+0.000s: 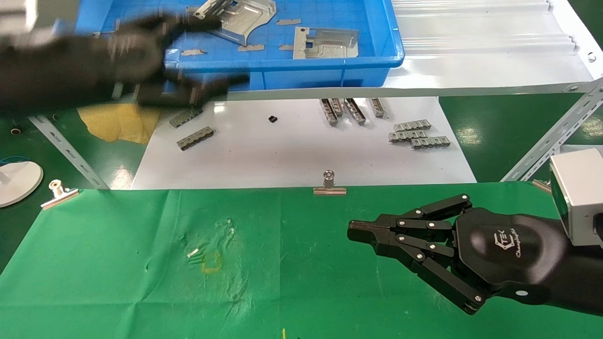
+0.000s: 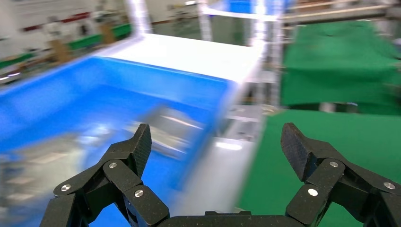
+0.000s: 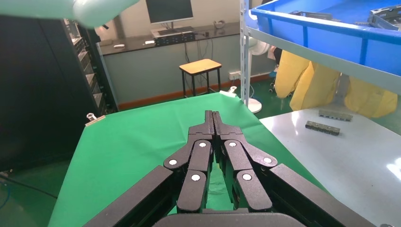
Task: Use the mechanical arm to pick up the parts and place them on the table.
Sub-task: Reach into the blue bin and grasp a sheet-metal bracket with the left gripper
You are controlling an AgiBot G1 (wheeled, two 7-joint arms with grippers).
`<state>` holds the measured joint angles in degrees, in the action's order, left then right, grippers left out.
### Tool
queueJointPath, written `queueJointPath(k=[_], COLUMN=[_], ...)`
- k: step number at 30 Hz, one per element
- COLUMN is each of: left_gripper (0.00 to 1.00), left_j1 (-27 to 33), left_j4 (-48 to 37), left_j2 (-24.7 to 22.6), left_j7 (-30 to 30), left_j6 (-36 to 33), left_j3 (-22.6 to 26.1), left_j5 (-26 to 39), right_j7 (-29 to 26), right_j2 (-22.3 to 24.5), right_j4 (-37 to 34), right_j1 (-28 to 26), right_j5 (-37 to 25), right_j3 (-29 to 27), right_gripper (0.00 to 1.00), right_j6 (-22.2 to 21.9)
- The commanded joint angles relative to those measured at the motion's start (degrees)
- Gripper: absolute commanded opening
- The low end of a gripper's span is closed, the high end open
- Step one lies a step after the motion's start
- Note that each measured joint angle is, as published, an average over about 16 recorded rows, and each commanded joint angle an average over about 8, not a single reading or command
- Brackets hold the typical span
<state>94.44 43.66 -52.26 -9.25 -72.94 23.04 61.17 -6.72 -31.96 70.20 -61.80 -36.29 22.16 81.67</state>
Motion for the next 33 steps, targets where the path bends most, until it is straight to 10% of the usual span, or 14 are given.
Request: queueJointPath(k=[1,8,16,33], left_gripper=[1.00,0.93,0.00,0.00], left_j1=[5.97,17.29,21.80,22.23], left_j4=[-7.14,-28.66,-40.53,-41.79], left_j2=[-3.52,-15.86,-23.20,-24.53], left_j7=[0.60,2.68,2.00,0.98], left_j6=[1.72,21.22,32.40,34.44], left_j3=[1.47,5.14,7.88,8.23], left_j5=[3.43,12.67,17.36,17.61], right_j7=[0.00,0.00,0.00,0.00], right_j2=[0.00,0.00,0.00,0.00], right_j4=[0.00,0.00,0.00,0.00], right_j1=[0.00,0.00,0.00,0.00], right_j5=[0.00,0.00,0.00,0.00], right_j3=[0.00,0.00,0.00,0.00], right_gripper=[0.00,0.04,0.98,1.00], right_j6=[0.00,0.00,0.00,0.00])
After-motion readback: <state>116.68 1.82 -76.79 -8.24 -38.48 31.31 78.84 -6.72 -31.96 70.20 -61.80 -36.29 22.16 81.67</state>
